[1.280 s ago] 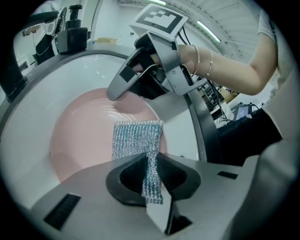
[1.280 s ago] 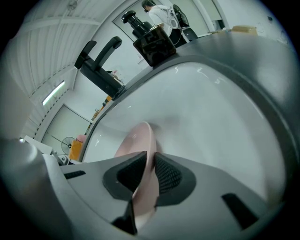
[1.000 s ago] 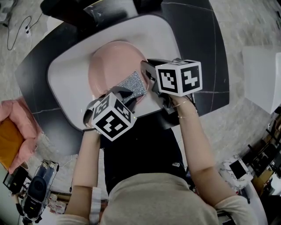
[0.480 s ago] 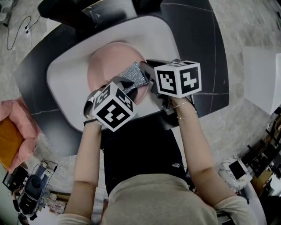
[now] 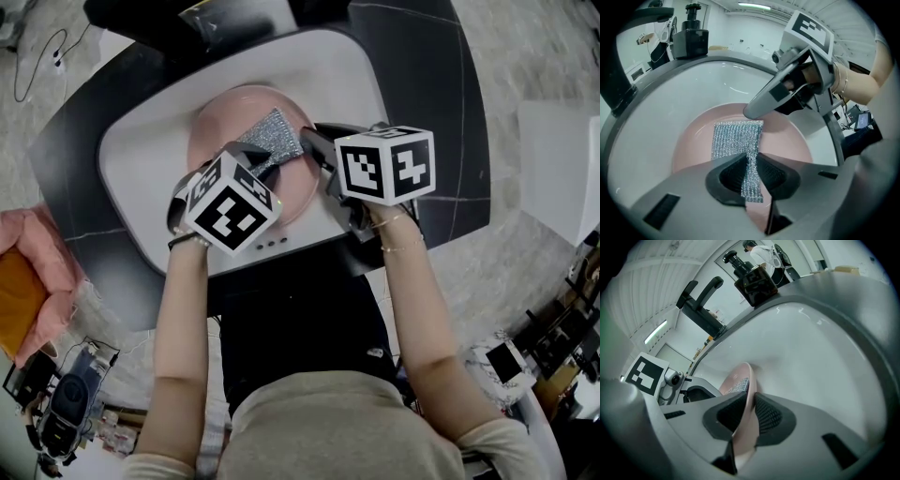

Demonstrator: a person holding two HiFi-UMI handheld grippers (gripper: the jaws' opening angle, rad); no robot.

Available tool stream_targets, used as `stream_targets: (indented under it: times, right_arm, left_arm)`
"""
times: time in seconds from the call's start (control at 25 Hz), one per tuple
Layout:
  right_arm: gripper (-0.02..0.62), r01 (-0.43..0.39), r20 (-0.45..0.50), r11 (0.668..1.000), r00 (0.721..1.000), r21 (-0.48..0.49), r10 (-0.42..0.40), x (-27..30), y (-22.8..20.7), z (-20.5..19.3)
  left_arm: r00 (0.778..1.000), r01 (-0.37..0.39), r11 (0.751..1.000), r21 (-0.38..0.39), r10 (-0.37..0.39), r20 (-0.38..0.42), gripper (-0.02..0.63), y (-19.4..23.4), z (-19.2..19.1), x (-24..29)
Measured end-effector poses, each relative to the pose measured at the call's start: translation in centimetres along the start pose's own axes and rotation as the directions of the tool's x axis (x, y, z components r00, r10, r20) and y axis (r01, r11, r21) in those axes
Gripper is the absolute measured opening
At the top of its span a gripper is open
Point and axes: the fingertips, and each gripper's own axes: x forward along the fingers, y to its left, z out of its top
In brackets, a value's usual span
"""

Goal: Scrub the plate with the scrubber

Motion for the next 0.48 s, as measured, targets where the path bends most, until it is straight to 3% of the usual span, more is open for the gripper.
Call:
stream_targets:
  times: [0.28, 0.48]
  right_arm:
    - [0.067, 0.007, -0.01, 1.0, 1.0, 0.003, -0.007, 0.1, -0.1, -0.1]
    - [0.066, 0.009, -0.022, 1.0, 1.0, 0.004, -0.009, 0.3, -0.3, -0.2]
  left_arm:
    - [0.994, -0.1, 0.994, -0.038, 0.099, -0.039, 0.08, 2.6, -1.1, 0.2]
    - [0.99, -0.116, 0.992, -0.052, 0.111, -0.087, 0.08, 3.4, -2.9, 0.1]
